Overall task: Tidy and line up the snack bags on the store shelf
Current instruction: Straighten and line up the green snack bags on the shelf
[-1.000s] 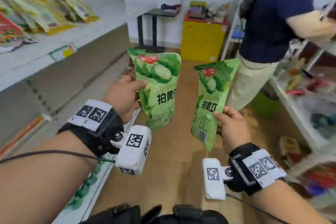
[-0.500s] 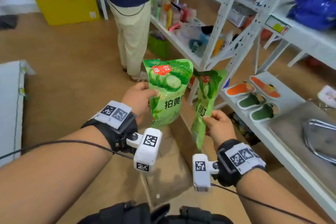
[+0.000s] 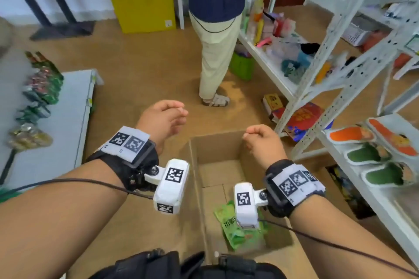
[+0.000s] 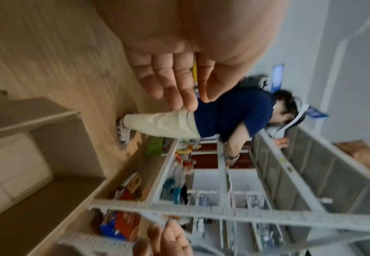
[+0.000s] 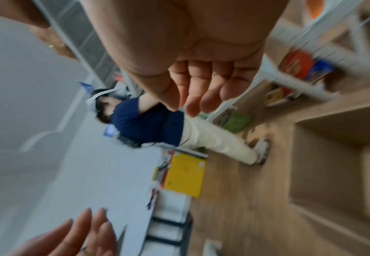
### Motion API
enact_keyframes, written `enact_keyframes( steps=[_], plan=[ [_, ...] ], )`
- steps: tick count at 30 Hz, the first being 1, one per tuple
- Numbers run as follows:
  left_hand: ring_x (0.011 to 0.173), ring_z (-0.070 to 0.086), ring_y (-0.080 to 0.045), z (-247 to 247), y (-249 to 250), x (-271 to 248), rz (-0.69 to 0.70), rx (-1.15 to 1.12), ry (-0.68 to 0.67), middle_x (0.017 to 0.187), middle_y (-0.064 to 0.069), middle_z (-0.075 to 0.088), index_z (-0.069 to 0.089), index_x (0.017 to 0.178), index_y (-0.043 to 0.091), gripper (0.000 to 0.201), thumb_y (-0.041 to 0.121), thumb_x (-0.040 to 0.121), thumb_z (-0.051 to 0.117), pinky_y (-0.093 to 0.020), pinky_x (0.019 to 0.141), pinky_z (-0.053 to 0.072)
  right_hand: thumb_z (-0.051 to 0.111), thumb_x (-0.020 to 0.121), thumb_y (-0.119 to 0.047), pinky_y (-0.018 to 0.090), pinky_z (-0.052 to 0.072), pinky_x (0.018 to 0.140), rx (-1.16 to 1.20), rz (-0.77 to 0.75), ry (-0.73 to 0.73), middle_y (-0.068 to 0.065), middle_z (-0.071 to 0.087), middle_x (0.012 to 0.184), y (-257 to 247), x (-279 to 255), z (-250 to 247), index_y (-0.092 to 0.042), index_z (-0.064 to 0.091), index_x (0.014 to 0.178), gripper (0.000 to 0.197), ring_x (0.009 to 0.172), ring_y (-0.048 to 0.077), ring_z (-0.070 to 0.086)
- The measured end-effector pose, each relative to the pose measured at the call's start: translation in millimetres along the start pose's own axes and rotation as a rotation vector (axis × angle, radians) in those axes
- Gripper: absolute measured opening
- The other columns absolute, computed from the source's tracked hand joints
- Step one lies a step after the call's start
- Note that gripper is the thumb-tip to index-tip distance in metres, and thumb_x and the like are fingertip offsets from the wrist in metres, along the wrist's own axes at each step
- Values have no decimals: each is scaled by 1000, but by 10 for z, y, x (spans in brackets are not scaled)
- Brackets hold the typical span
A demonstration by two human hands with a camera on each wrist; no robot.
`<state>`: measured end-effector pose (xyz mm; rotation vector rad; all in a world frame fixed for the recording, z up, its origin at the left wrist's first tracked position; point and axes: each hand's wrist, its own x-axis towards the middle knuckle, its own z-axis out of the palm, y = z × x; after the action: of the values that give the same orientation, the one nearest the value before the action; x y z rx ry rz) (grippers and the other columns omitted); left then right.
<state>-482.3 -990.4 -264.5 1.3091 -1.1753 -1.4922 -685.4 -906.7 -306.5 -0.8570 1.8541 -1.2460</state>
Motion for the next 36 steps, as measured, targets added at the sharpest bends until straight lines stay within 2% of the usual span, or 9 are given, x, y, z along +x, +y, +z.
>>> enact_keyframes(
  steps=[5,9,13,16,23,26,29,32,36],
  plan=[
    [61,59,-7,-974,570,-316,167,-81,278,65,9,67,59,81,21,20,4,91,54,-19,57,43,56,85,-1,21,40,57,106,-217,-315,4,59,72,-998,-31,1003,-21,54,75,22,58,12,52],
    [60,58,-8,-1904,994,-919,322,-126,523,64,7,66,57,82,18,19,3,92,51,-19,56,42,55,87,1,15,39,50,182,-378,-628,2,57,72,-1773,-517,1926,-19,54,75,23,54,7,49],
    [52,58,-4,-2787,1269,-1805,462,-160,786,57,8,66,58,82,16,21,2,94,48,-16,50,44,55,87,1,14,41,47,209,-510,-972,0,59,66,-2363,-1385,2753,-17,55,75,22,45,1,49],
    [54,59,-5,-3361,1354,-2594,557,-156,990,60,8,66,60,81,16,21,3,94,49,-16,50,45,55,88,0,19,42,51,230,-579,-1190,0,59,68,-2653,-2179,3273,-18,56,77,21,52,8,50],
    [55,57,-8,-4518,1363,-4431,700,-153,1425,59,9,65,59,81,18,20,4,93,50,-19,51,41,58,86,-2,24,41,55,276,-688,-1549,-4,61,65,-3039,-4117,4250,-17,60,77,18,56,13,51],
    [53,55,-7,-4926,1289,-4984,713,-158,1563,59,8,65,59,81,16,19,3,92,51,-17,48,40,57,87,-1,25,39,55,276,-678,-1647,-2,60,69,-3065,-4806,4616,-17,59,76,20,57,14,49],
    [57,51,-10,-5266,1154,-5327,674,-176,1672,67,1,58,58,78,17,22,0,90,52,-17,46,38,59,87,-3,26,41,57,243,-654,-1703,1,60,77,-3029,-5338,4950,-18,58,79,18,62,14,50],
    [64,47,-12,-5588,992,-5577,570,-163,1808,74,1,52,58,79,22,21,4,90,53,-23,54,38,60,87,-5,25,43,57,195,-604,-1752,2,61,82,-2956,-5803,5282,-19,58,82,15,66,14,53],
    [78,49,-15,-5937,762,-5885,462,-167,1990,88,3,57,57,88,25,16,9,89,56,-29,69,41,59,89,-9,25,45,57,120,-586,-1857,0,62,86,-2804,-6382,5577,-20,60,88,11,69,13,57]
  ],
)
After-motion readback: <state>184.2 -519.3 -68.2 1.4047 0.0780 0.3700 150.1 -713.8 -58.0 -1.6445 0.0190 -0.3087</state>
